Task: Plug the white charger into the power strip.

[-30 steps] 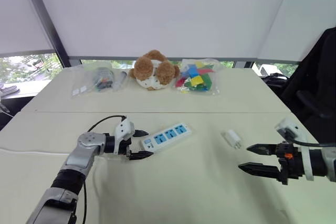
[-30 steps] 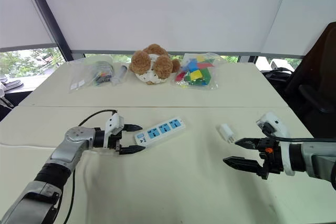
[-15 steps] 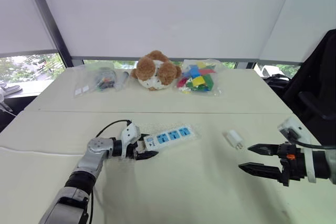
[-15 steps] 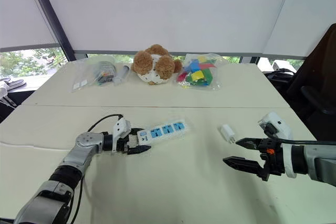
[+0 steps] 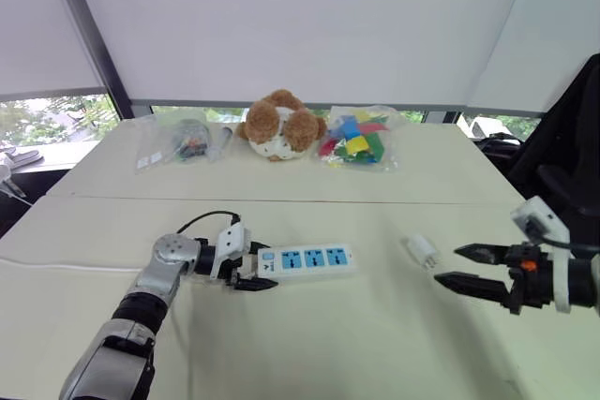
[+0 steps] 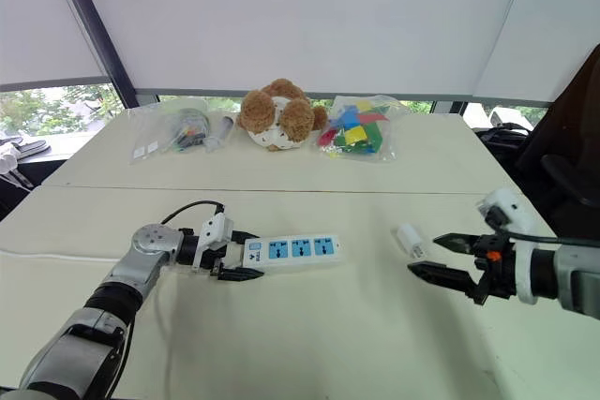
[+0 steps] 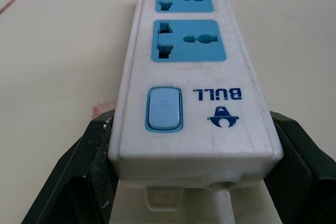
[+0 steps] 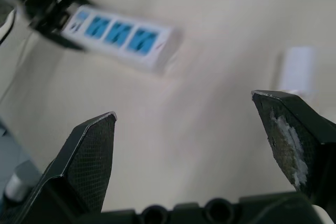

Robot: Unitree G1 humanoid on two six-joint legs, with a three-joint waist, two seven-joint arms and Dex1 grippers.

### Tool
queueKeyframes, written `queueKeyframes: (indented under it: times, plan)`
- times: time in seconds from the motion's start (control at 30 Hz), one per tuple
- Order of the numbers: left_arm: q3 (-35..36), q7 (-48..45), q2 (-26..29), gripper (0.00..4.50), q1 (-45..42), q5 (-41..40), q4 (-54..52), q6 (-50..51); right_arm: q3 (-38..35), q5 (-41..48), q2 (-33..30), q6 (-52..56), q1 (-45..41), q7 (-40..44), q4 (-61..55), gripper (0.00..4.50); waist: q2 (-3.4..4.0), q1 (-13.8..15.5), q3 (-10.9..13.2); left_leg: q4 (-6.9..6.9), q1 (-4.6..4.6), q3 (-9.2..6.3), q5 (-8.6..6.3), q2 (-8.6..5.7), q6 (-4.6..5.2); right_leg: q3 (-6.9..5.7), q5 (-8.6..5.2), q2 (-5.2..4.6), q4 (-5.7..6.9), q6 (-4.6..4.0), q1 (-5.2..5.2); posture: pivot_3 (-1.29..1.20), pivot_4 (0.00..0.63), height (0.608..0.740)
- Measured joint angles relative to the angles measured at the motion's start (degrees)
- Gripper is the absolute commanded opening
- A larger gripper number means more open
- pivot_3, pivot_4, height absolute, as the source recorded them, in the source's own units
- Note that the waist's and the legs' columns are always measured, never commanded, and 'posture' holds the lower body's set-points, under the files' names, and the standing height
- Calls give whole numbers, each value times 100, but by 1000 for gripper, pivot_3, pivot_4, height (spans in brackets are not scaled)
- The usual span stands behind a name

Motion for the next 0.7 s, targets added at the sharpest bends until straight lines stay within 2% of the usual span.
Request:
queueKeyframes:
  times: [0.07, 0.13, 0.27, 0.33, 0.47, 0.6, 0.7]
  plan:
    - [-116, -211, 5, 3043, -251, 128, 281, -230, 603, -363, -676, -2, -429, 71, 524, 4500, 3, 0, -3, 0, 4, 2, 0, 1, 0, 1, -9, -1, -2, -21, 0, 0, 150, 739]
    - [-215, -300, -24, 3043, -448, 263, 559, -419, 1345, -706, -1083, -1, -1075, 209, 1043, 4500, 4, -12, -5, -3, 5, 4, 0, 1, 1, 2, -10, -1, -5, -23, 0, 0, 150, 739]
    - [-292, -451, -212, 3043, -761, 453, 981, -658, 3427, -1633, -1119, -11, -3186, 992, 2202, 4500, 21, -29, -13, 4, -39, 7, -1, 0, 2, 5, 1, -1, -6, -3, -41, 0, 150, 739]
    - [-317, -476, -320, 3043, -907, 558, 1132, -742, 4638, -2450, -713, -25, -4671, 1568, 3143, 4500, 25, -26, -15, 14, -61, 9, -1, -2, 1, 6, 3, -2, -3, -1, -63, 0, 150, 739]
    - [-345, -450, -465, 3043, -944, 608, 1148, -800, 6333, -3889, 391, -450, -6494, 2606, 5231, 4500, 28, 51, -17, 16, -68, 9, -1, -7, 1, 4, 13, -4, -1, 17, -63, 0, 150, 739]
    - [-338, -357, -550, 3043, -788, 607, 846, -788, 7218, -5010, 1489, -1243, -7349, 3308, 7466, 4500, 39, 162, -20, 11, -71, 22, -1, -13, 2, 5, 18, -15, -1, 26, -62, 0, 150, 739]
    - [-326, -246, -575, 3043, -634, 607, 601, -742, 7337, -5570, 2042, -1787, -7637, 3426, 8619, 4500, 57, 198, -28, 9, -72, 40, -1, -16, 2, 3, 18, -24, 6, 26, -62, 0, 150, 739]
